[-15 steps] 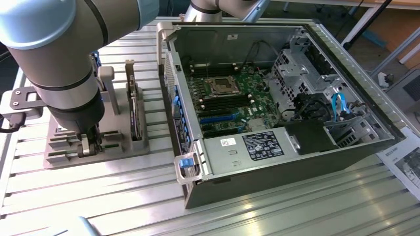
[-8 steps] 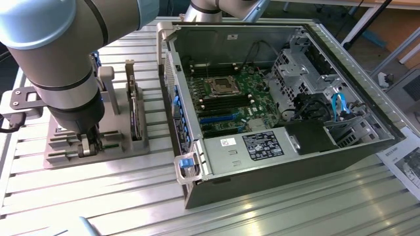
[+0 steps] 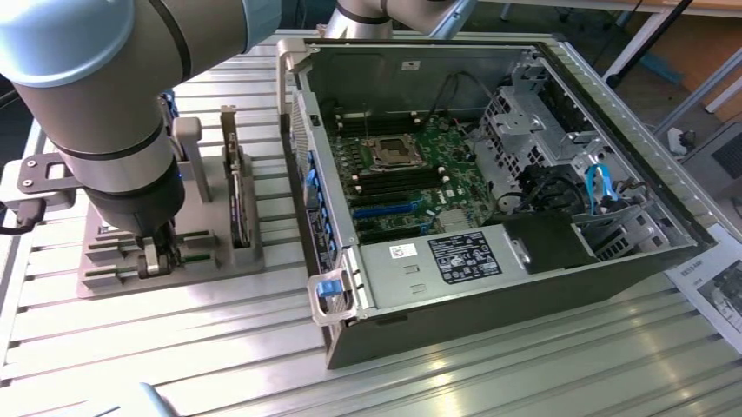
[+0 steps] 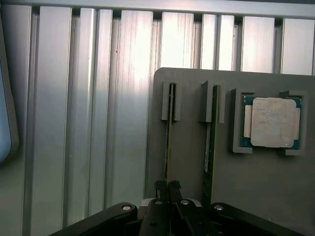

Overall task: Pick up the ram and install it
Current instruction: 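Pick up the ram and move it above insertion slot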

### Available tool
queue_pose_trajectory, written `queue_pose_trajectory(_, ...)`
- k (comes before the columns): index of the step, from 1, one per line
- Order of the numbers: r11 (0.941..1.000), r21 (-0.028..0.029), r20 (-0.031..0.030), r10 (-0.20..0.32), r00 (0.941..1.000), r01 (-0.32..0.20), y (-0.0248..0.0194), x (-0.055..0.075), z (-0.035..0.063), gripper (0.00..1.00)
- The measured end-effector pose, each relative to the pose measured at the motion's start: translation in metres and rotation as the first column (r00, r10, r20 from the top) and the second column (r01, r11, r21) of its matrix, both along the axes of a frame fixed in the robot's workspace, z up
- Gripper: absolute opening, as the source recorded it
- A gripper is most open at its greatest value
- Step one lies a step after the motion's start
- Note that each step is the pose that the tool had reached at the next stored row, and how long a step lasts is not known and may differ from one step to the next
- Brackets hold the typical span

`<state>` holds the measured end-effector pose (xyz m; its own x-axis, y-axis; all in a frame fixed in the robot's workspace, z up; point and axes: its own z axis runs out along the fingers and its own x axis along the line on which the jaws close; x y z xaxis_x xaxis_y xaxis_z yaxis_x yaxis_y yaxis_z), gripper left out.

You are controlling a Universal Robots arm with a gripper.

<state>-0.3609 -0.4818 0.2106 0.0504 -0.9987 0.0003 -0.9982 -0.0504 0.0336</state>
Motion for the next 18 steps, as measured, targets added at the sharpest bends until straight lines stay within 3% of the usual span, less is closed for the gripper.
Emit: queue_pose_trajectory(18, 1.0, -0.0001, -0.0001, 0.0, 1.0, 0.0, 0.0, 0.0, 0.0236, 0.12)
